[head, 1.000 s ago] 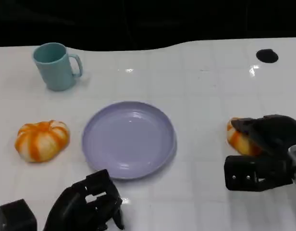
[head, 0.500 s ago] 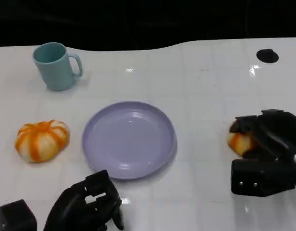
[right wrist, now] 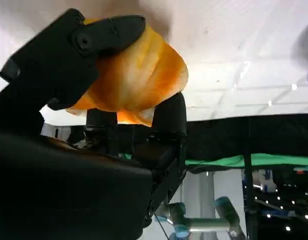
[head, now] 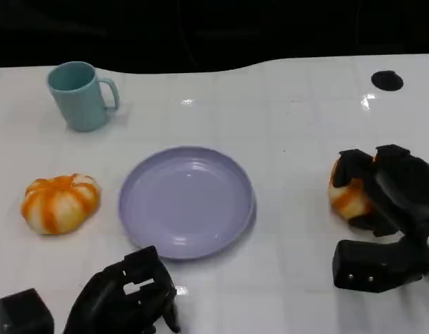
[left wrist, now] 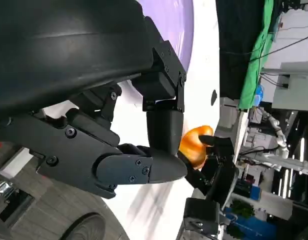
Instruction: Grasp the bread from the table and place it into the plate.
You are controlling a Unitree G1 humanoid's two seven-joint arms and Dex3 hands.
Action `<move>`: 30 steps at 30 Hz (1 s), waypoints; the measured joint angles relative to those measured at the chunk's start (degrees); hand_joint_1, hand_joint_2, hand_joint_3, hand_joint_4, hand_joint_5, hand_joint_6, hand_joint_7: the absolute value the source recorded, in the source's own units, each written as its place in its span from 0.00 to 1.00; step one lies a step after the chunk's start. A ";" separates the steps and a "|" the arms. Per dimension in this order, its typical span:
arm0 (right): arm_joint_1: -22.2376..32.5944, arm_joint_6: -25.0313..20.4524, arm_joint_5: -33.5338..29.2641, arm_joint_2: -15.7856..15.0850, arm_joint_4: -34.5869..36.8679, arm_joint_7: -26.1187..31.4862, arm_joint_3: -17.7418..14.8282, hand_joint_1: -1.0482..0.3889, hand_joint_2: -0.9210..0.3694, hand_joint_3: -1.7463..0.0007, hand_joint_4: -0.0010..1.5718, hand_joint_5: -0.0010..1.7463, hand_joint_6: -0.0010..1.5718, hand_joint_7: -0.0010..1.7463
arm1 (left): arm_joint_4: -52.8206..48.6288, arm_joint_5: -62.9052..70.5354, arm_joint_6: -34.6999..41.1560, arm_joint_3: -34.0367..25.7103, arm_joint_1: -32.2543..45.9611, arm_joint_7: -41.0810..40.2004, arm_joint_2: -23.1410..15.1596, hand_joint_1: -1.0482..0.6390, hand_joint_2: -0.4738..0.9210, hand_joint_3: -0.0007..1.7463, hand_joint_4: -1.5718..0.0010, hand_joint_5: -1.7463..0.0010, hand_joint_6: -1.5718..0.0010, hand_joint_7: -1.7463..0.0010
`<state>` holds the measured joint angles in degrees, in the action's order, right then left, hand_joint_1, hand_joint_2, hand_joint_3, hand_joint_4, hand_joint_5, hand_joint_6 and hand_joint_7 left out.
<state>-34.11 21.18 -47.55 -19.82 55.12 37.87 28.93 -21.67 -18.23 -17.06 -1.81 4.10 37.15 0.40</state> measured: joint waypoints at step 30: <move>-2.28 4.53 0.18 12.35 -14.03 -5.06 1.33 0.63 0.50 0.27 0.65 1.00 0.48 1.00 | 1.00 0.02 0.33 0.29 0.62 -0.01 -0.08 0.27 0.88 0.30 0.51 0.00 0.54 0.15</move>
<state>-36.40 25.71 -47.37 -7.47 41.09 32.81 30.26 -20.67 -18.20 -16.73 -1.52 4.72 37.13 0.32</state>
